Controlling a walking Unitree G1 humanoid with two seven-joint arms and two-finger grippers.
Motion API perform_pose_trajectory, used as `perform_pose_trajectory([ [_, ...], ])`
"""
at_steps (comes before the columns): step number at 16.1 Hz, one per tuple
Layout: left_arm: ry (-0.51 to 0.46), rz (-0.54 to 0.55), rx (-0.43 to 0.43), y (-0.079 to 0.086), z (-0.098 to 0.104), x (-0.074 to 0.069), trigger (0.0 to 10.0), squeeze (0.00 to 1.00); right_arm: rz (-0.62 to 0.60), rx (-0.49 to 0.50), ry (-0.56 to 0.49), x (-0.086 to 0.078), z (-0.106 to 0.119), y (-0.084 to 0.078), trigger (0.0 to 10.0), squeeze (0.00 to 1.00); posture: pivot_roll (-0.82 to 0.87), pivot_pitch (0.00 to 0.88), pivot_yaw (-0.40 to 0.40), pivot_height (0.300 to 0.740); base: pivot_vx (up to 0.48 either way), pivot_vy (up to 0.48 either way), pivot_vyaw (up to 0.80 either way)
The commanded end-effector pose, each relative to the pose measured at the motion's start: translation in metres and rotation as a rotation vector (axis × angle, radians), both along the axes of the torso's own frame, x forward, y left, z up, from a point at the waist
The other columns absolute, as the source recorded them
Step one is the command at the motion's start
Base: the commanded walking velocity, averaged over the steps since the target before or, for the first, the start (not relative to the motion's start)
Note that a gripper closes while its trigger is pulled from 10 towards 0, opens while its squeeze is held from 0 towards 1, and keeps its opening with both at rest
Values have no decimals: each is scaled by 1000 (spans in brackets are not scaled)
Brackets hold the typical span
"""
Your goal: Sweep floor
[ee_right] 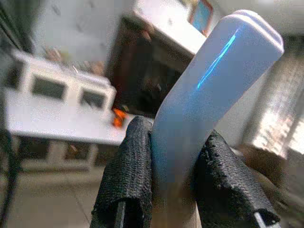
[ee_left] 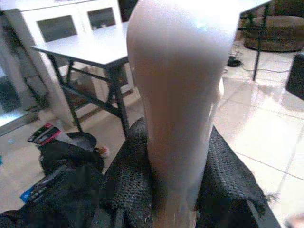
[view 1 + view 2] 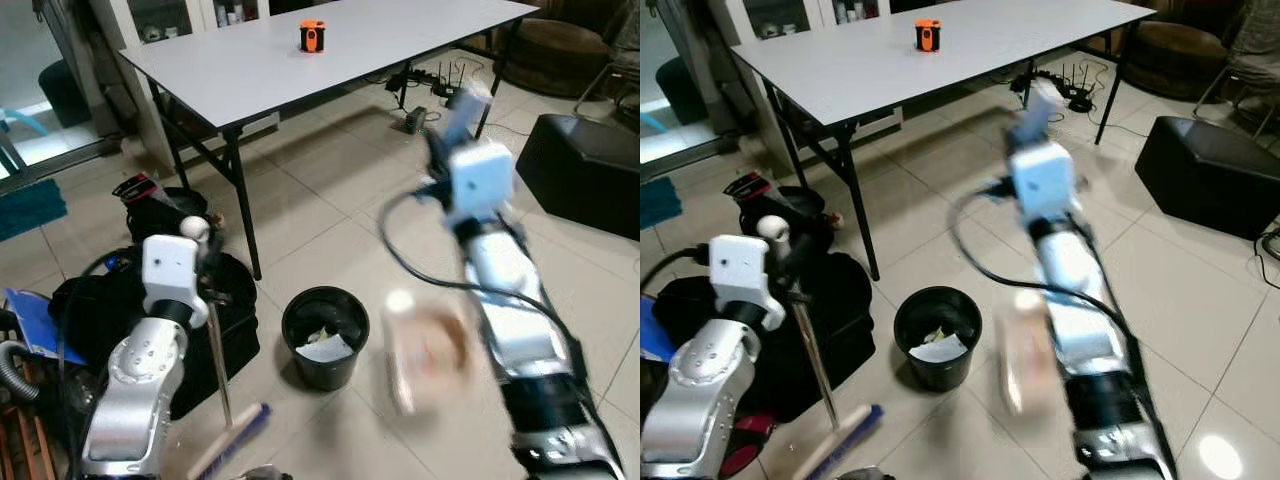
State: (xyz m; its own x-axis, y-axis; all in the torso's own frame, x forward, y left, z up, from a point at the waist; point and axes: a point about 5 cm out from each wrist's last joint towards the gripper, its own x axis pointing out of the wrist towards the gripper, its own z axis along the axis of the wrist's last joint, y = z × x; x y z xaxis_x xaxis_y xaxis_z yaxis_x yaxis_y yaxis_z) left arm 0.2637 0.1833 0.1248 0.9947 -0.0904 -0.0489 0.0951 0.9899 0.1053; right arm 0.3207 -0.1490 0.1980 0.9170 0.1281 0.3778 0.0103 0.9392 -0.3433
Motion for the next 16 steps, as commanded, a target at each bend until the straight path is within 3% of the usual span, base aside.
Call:
perform_pose_trajectory([
  [1, -22, -31, 6, -5, 6, 0, 10000, 0, -29, -32, -96, -5, 20, -7, 10000, 0, -39, 13, 27, 740, 0, 0, 0],
  [4, -22, -44, 5, -7, 7, 1, 10000, 0, -45, 70, -29, -14, 9, -21, 10000, 0, -41, 6, 18, 740, -261, 0, 0],
  [8, -12, -36, 6, -5, 5, -5, 10000, 0, -32, 196, 72, -24, -11, -24, 10000, 0, -40, 2, 6, 740, -298, 0, 0],
  [16, -14, -42, 9, -7, 5, -6, 10000, 0, -5, 252, 180, -30, -27, -21, 10000, 0, -38, 0, 5, 740, -298, 0, 0],
])
